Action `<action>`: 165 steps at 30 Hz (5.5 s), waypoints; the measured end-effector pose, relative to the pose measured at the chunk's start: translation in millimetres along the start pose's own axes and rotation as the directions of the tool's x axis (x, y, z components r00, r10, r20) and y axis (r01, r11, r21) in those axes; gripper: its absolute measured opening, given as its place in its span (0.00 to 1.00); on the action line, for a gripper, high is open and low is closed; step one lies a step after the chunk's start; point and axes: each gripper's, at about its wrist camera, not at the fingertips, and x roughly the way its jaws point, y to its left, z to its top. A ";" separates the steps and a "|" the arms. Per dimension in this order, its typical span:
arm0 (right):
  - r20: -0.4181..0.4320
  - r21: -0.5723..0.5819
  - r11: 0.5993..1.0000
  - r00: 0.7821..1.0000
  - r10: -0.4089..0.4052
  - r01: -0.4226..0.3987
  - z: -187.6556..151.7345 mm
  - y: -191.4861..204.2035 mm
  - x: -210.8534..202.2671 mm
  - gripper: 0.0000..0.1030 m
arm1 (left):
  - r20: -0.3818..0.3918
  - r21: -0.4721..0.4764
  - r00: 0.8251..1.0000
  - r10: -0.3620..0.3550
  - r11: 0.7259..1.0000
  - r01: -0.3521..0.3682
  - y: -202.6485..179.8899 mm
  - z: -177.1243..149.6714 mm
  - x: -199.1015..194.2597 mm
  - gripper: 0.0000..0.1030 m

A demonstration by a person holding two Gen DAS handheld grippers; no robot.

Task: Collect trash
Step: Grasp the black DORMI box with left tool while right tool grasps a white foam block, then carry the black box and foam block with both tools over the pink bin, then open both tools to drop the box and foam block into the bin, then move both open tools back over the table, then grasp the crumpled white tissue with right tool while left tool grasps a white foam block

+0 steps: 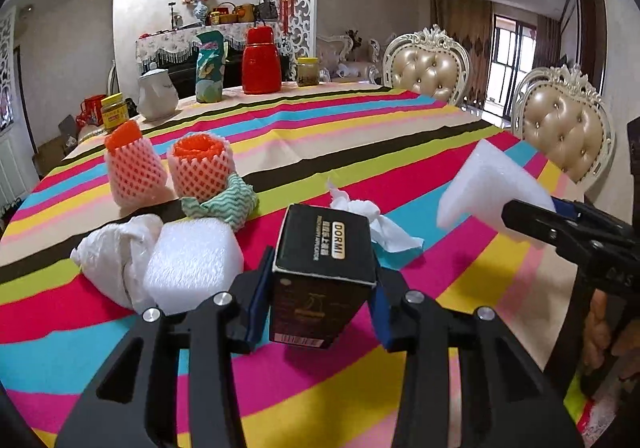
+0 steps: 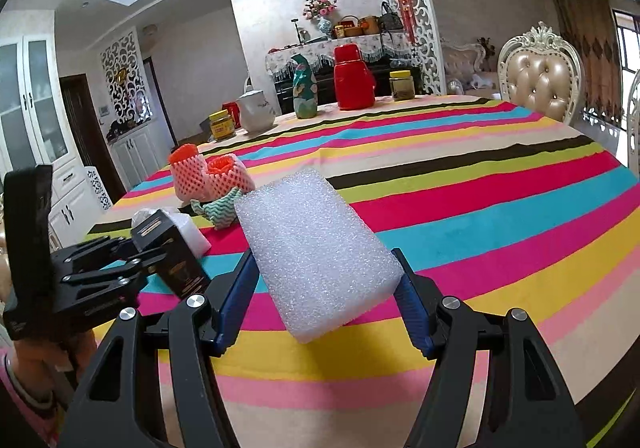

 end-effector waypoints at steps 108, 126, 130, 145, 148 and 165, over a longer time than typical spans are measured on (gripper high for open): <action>0.016 0.145 0.870 0.878 -0.478 0.471 -111.4 -165.5 -277.1 0.86 | -0.018 0.300 0.916 -0.401 0.872 0.388 -279.5 -21.8 -50.4 0.96; -0.143 -0.130 0.984 0.980 -0.136 0.118 -28.7 -5.1 -31.8 0.86 | -0.035 -0.078 0.992 0.123 0.989 -0.126 53.9 -34.7 -61.9 0.96; -0.205 -0.141 0.986 0.972 -0.112 0.084 -14.7 18.6 18.5 0.86 | -0.061 -0.165 0.982 0.176 0.969 -0.184 98.8 -36.3 -58.7 0.96; -0.343 -0.158 0.983 0.928 -0.143 0.093 27.4 47.1 154.0 0.73 | -0.169 -0.115 0.974 0.153 0.978 -0.174 66.7 -17.7 -0.3 0.95; -0.384 -0.130 0.989 0.917 -0.113 0.068 28.2 42.1 165.8 0.60 | -0.188 -0.135 0.971 0.146 0.976 -0.173 67.1 -16.6 8.9 0.95; -0.304 -0.103 0.994 0.950 -0.066 0.036 16.8 27.3 98.9 0.32 | -0.196 -0.191 0.973 0.121 0.969 -0.159 62.2 -1.0 42.5 0.58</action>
